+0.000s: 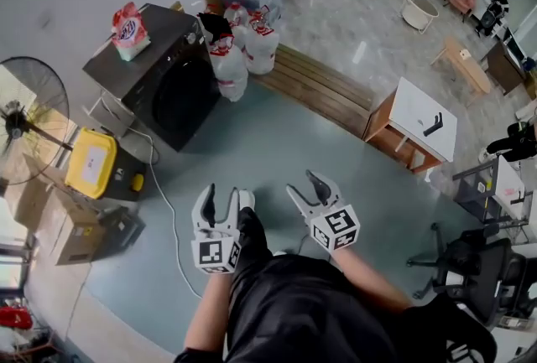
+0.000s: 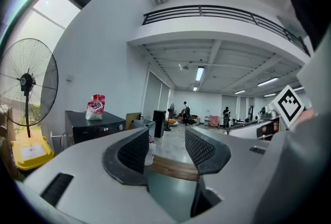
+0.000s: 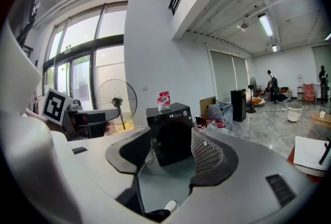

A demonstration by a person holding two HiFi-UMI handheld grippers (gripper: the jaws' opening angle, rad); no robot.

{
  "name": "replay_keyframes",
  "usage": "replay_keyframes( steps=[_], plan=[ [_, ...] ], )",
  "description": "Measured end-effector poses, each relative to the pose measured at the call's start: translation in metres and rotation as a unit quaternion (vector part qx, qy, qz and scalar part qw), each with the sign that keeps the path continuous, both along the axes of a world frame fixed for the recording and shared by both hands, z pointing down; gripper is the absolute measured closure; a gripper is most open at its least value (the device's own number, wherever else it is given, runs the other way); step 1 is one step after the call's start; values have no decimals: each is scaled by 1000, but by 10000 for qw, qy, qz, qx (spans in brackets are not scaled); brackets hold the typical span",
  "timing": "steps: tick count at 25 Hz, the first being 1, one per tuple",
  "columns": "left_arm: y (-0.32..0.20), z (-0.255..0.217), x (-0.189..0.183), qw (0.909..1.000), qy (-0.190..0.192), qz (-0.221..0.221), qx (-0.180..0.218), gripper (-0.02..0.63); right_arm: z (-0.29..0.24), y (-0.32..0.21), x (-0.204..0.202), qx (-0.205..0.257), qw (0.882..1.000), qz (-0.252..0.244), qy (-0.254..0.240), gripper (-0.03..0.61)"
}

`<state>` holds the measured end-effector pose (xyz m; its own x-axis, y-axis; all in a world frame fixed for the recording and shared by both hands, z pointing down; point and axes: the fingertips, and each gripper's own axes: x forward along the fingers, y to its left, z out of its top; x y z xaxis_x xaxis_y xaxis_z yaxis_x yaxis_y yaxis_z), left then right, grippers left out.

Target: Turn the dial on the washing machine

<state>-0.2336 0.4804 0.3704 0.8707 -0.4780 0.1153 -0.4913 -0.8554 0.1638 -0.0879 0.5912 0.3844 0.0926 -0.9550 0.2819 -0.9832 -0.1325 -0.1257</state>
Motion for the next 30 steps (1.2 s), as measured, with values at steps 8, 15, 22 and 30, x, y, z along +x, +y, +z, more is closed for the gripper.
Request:
replay_keyframes(
  steps=[8,15,22,30],
  plan=[
    [-107,13,52,9997,22,195,-147,418,11,-115,40,-310,9991,-256,127,360],
    [-202,13,85,9993,-23,307,-219,417,-1,-213,61,-345,9988,-337,92,360],
    [-273,13,103,9992,49,303,-241,417,-7,-287,77,-342,9984,-387,224,360],
    [-340,5,108,9994,259,138,-181,417,-15,-362,95,-266,9988,-385,121,360]
  ],
)
